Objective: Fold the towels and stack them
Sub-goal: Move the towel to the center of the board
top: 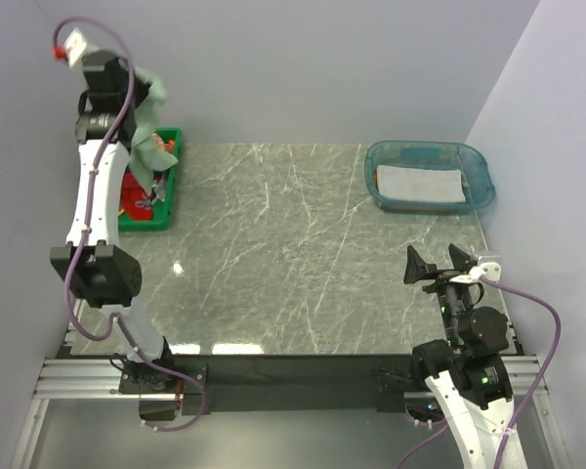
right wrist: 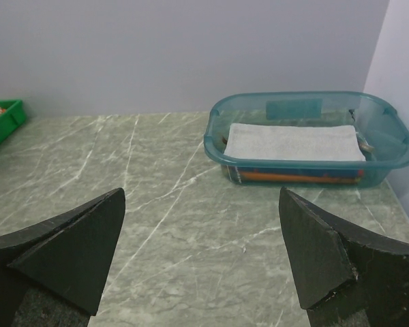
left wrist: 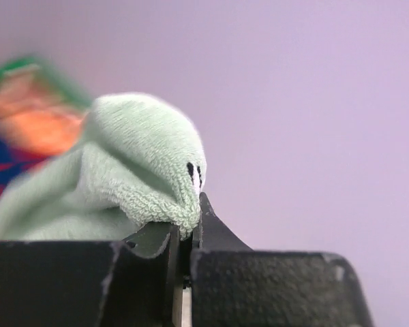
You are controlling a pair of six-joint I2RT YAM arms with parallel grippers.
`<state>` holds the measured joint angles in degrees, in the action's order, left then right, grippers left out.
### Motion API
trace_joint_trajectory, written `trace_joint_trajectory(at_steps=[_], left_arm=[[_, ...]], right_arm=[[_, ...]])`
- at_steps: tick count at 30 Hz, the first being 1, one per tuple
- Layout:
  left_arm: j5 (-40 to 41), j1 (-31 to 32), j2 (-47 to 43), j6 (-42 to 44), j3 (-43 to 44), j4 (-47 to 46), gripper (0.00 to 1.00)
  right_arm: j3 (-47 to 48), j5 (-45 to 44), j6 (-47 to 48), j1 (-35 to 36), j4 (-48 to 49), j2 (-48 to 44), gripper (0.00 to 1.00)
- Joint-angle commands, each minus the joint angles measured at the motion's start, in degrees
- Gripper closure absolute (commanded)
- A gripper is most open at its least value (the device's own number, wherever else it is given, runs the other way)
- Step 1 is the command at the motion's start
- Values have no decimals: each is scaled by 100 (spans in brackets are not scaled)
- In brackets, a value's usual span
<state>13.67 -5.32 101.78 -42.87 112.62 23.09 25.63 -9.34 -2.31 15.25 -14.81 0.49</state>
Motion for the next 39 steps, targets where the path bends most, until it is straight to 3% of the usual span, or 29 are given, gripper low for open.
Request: trace_joint_trajectory(at_steps=[1, 4, 6, 9, 14, 19, 21, 22, 25, 28, 29, 31, 33, 35, 37, 39], left_arm=[[-820, 487, 324, 358, 1392, 213, 99], [-1296, 900, 334, 429, 1843, 117, 99], [-1525, 1068, 11, 490, 1519, 55, 99], [-1683, 1445, -745, 561, 370, -41, 99], [-1622, 2280, -2815, 70, -3337, -1113, 98], [-1034, 3403, -4558, -1055, -6542, -1447, 93], [-736, 3738, -5534, -1790, -7303, -1308, 89], [-604, 4027, -5885, -2030, -8046, -1290, 81], [-733, 4407, -7151, -2927, -9200, -957, 67], [-936, 4496, -7996, -3157, -9582, -360, 39], [-867, 4496, -8233, -3114, -9540, -141, 22], [-674, 4496, -8305, -2903, -9190, 438, 8], [-367, 4496, -8052, -2501, -8829, 730, 5], [-42, 4496, -7475, -2122, -8240, 1030, 11], [135, 4496, -6955, -1533, -7680, 1057, 19], [154, 4487, -6120, -981, -7282, 970, 20]], right_arm=[[109, 38, -16, 49, 92, -1754, 0], [197, 11, -77, 49, 162, -1746, 0], [302, 142, -7, 49, 119, -1667, 0], [636, -40, -59, 49, -56, -1333, 0], [1225, 326, -262, 40, -390, -517, 0], [1533, 1609, -506, 57, -558, 406, 0], [1690, 1988, -875, 40, -576, 951, 0], [1735, 2120, -999, 49, -567, 1318, 0], [1805, 2717, -1342, 49, -427, 1891, 0], [1771, 3175, -1606, 119, -277, 2917, 0], [1753, 3184, -1650, 180, -216, 3122, 0], [1700, 2782, -1721, 634, -137, 3743, 0], [1709, 2030, -1642, 1171, 21, 4167, 0], [1761, 1709, -1659, 1733, 188, 4861, 0], [1945, 1742, -1869, 1815, 268, 5615, 0], [2121, 1734, -1949, 1859, 233, 6075, 5]])
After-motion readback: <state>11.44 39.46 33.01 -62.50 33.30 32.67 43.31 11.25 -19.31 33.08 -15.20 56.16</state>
